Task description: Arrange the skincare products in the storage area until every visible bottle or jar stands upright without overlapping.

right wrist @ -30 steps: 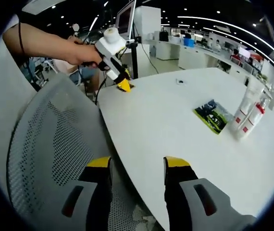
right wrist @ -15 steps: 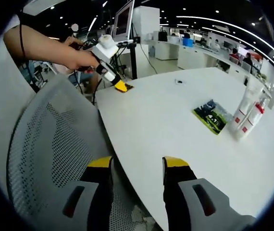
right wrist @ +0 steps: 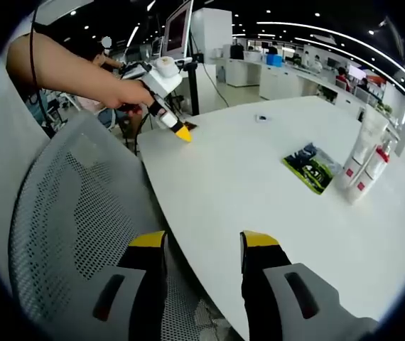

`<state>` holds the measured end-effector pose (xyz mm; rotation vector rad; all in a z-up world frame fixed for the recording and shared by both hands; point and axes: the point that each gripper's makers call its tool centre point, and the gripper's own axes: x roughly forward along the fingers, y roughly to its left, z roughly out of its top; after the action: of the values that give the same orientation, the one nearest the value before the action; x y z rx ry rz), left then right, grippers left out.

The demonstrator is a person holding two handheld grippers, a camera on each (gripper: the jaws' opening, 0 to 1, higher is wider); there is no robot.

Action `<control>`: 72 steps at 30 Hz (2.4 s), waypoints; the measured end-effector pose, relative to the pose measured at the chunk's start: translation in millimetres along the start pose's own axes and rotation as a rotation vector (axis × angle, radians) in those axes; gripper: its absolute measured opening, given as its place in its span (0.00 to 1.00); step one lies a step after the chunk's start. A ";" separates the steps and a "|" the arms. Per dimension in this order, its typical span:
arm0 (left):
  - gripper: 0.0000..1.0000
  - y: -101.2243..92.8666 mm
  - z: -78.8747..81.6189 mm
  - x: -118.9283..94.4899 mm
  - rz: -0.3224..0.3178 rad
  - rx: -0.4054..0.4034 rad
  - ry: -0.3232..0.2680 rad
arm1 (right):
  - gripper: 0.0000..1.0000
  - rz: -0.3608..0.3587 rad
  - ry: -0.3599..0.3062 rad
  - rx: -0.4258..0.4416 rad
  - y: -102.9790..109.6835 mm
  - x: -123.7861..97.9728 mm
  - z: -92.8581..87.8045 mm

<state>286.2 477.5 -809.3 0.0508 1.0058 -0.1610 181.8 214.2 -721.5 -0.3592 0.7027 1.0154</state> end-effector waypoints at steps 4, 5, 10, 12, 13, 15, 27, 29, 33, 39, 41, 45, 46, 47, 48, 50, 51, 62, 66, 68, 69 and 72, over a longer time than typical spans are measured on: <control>0.33 -18.8 2.8 1.9 -0.031 0.050 -0.045 | 0.38 -0.004 0.009 -0.006 0.1 0.8 -1.4; 0.33 -20.9 3.3 3.1 -0.033 0.050 -0.050 | 0.38 -0.003 0.008 -0.004 0.3 1.0 -1.1; 0.20 -45.4 -3.3 0.1 -0.120 0.124 -0.012 | 0.38 -0.005 0.013 -0.008 1.4 1.7 -2.0; 0.15 -54.7 -5.2 -1.9 -0.165 0.134 -0.005 | 0.39 -0.010 0.010 -0.016 1.4 1.7 -1.5; 0.10 -57.7 -9.1 -2.7 -0.179 0.102 0.015 | 0.39 -0.010 0.009 -0.018 1.6 1.7 -0.9; 0.01 -64.3 -10.7 -4.3 -0.226 -0.040 0.016 | 0.40 -0.017 0.001 -0.031 1.7 1.1 0.9; 0.38 -29.3 -4.0 -23.4 -0.112 -0.064 -0.063 | 0.40 -0.020 -0.003 -0.091 5.8 0.9 2.9; 0.55 -31.4 -6.1 -20.4 -0.134 -0.047 -0.053 | 0.40 -0.013 -0.002 -0.089 7.2 1.4 2.6; 0.77 -41.5 -16.2 -11.7 -0.151 0.026 -0.008 | 0.40 -0.008 0.001 -0.092 8.4 1.8 2.7; 0.59 -37.4 -11.6 -8.7 -0.087 0.132 -0.004 | 0.40 -0.022 -0.010 -0.082 4.6 -0.6 4.4; 0.50 -37.1 -12.2 -11.9 -0.099 0.145 0.004 | 0.40 -0.030 -0.012 -0.082 2.8 -0.9 4.8; 0.40 -39.5 -11.6 -14.6 -0.118 0.153 -0.001 | 0.40 -0.040 -0.016 -0.087 1.5 -1.4 5.7; 0.39 -40.0 -13.7 -9.0 -0.118 0.153 0.002 | 0.40 -0.041 -0.016 -0.087 1.3 -1.4 5.8; 0.39 -40.0 -13.8 -9.7 -0.115 0.150 0.004 | 0.40 -0.042 -0.017 -0.088 1.0 -1.5 6.0; 0.39 -41.5 -13.7 -11.5 -0.117 0.142 0.004 | 0.40 -0.043 -0.018 -0.088 1.0 -1.6 6.2; 0.39 -47.9 -12.3 -12.6 -0.158 0.057 -0.002 | 0.40 -0.043 -0.018 -0.087 1.0 -1.5 6.2; 0.39 -52.1 -11.5 -14.0 -0.187 0.002 -0.006 | 0.40 -0.042 -0.017 -0.087 1.1 -1.5 6.1; 0.38 -102.6 27.5 -63.9 -0.320 -0.066 -0.183 | 0.40 0.027 -0.098 0.074 2.2 -6.9 20.4; 0.38 -131.8 36.4 -86.4 -0.363 -0.019 -0.253 | 0.40 0.097 -0.152 0.230 2.5 -9.4 30.1; 0.38 -147.6 36.4 -97.6 -0.386 0.040 -0.284 | 0.40 0.150 -0.183 0.325 5.8 -11.5 37.7; 0.38 -153.2 33.9 -101.4 -0.389 0.048 -0.284 | 0.40 0.190 -0.214 0.382 9.1 -13.0 44.4; 0.38 -177.1 21.1 -113.6 -0.420 0.117 -0.287 | 0.41 0.328 -0.347 0.702 12.0 -21.8 71.0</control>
<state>216.3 312.8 -696.5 -0.0763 0.7087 -0.5953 190.0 247.1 -654.3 0.5476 0.7637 1.0327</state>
